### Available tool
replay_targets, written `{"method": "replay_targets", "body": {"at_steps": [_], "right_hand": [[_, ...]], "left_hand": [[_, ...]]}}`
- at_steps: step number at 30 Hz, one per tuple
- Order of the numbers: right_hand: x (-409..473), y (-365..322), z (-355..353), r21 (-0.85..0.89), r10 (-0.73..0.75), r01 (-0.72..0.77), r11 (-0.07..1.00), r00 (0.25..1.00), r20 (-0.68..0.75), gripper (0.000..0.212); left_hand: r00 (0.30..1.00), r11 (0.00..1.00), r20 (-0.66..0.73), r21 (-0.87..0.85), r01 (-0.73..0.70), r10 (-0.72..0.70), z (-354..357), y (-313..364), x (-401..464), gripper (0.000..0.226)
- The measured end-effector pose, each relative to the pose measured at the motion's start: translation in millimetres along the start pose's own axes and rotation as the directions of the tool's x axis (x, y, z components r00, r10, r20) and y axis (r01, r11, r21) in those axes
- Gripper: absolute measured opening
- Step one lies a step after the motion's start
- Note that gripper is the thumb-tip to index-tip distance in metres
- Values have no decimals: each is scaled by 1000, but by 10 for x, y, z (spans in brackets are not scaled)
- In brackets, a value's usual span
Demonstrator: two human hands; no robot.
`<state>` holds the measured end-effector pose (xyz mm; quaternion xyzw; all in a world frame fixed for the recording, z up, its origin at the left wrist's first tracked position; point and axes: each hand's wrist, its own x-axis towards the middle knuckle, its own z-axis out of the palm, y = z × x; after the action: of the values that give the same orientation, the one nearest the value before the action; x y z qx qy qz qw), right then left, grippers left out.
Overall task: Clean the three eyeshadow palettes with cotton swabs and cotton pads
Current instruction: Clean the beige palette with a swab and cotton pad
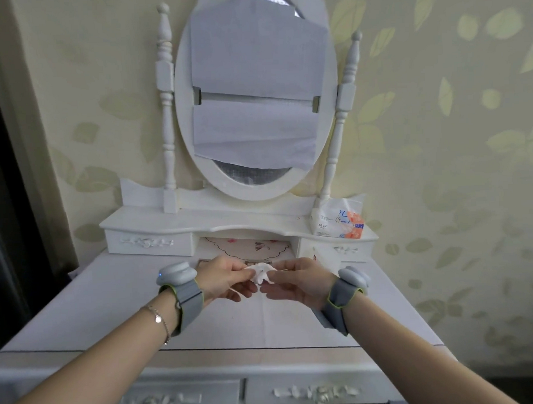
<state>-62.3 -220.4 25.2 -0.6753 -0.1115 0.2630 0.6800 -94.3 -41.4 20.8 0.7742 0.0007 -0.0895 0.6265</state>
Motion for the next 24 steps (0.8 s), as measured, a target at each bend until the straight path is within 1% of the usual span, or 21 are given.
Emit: {"method": "replay_targets", "body": {"at_steps": [4,8,10,14,17,20,22,24], "right_hand": [[-32,66,-35,-47,-45,42,998,996,-73,10],[-119,54,-99,-236,-59,51,971,998,-27,15],[-148,38,-103,-288,-72,69,955,997,-1,17],[-159,8,-105,-252,-84,78,965,996,-10,14],[-132,6,-81,-202,-43,31,979,997,-57,10],[-109,15,-60,-171,-10,-4,985,997,-81,9],[-107,16,-61,-159,-3,-9,987,997,-76,7],[-108,15,-72,-169,9,-18,985,998,-58,7]], "left_hand": [[1000,1000,-17,3,14,-13,23,-49,-41,21],[1000,998,-18,57,-15,17,57,-67,-47,26],[999,996,-41,83,-32,35,83,-70,-40,28],[992,999,-124,19,-26,28,147,-74,-3,29],[987,997,-156,-55,-55,45,179,-58,-6,22],[987,993,-113,50,-111,116,165,-60,-27,36],[980,982,-114,120,-149,162,132,-77,-3,31],[974,976,-129,137,-170,188,93,-99,34,17]]}}
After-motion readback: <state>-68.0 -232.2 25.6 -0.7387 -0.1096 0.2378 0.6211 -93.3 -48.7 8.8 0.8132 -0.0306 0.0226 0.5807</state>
